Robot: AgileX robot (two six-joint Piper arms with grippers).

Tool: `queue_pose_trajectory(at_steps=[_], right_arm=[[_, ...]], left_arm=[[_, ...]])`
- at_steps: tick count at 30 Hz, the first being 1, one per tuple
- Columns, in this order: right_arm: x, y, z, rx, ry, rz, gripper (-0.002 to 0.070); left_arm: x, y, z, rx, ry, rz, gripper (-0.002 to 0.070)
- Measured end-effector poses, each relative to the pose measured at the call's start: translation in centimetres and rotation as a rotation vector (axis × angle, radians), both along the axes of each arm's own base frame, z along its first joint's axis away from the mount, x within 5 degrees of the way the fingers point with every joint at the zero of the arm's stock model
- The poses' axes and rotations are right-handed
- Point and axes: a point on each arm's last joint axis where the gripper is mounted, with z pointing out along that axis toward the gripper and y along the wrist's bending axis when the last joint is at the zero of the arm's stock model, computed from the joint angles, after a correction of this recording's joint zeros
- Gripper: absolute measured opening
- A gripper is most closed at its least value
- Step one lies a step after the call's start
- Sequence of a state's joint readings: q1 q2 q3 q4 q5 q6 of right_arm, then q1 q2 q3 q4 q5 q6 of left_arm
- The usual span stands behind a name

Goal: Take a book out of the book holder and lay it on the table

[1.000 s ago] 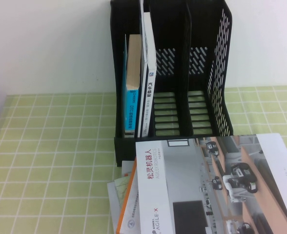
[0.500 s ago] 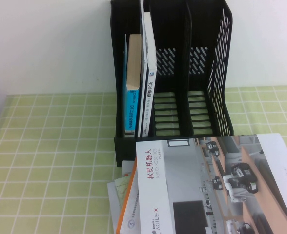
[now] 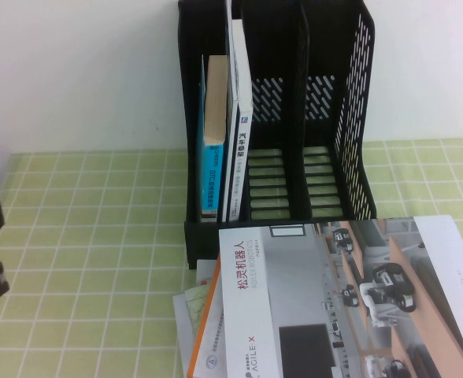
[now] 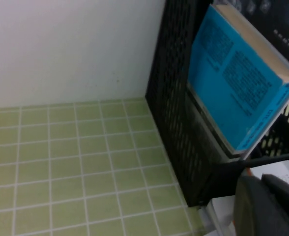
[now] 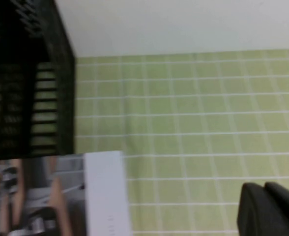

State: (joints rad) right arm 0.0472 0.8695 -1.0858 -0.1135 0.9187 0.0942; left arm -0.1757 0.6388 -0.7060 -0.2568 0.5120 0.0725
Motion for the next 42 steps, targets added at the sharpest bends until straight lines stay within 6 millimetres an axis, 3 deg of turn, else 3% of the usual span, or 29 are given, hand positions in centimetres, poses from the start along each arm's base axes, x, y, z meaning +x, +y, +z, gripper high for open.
queue_pose_trajectory(at_steps=[3, 9, 15, 21, 30, 32, 37, 40, 42], right_arm=[[0.1, 1.5, -0.9, 0.112, 0.022, 0.114, -0.0002], [1.2, 4.8, -5.7, 0.294, 0.110, 0.446, -0.0002], [4.1, 6.9, -8.6, 0.472, 0.067, 0.629, -0.0001], [6.8, 8.6, -9.4, 0.518, -0.052, 0.686, 0.0029], [9.6, 13.6, -12.5, 0.507, -0.101, 0.714, 0.0151], [10.1, 14.3, -13.7, 0.479, -0.081, 0.721, 0.0169], [11.2, 15.0, -15.8, 0.452, -0.027, 0.732, 0.0202], [11.7, 15.2, -16.0, 0.451, -0.027, 0.735, 0.0245], [12.0, 15.4, -15.8, 0.449, -0.037, 0.746, 0.0281]], left_arm=[[0.7, -0.5, -0.2, -0.014, 0.014, -0.037, -0.0003], [2.9, -2.4, -0.2, -0.023, -0.019, -0.217, -0.0003], [7.2, -3.9, 0.3, 0.003, -0.057, -0.323, -0.0003], [11.8, -6.2, 2.2, 0.033, -0.069, -0.413, -0.0002], [17.4, -12.3, 6.3, 0.107, -0.198, -0.585, -0.0003], [18.5, -13.8, 6.2, 0.164, -0.210, -0.626, -0.0003], [21.1, -16.1, 3.7, 0.303, -0.162, -0.691, -0.0003], [21.8, -16.1, 2.0, 0.385, -0.107, -0.695, -0.0002], [22.0, -15.8, 2.0, 0.424, -0.097, -0.676, -0.0003]])
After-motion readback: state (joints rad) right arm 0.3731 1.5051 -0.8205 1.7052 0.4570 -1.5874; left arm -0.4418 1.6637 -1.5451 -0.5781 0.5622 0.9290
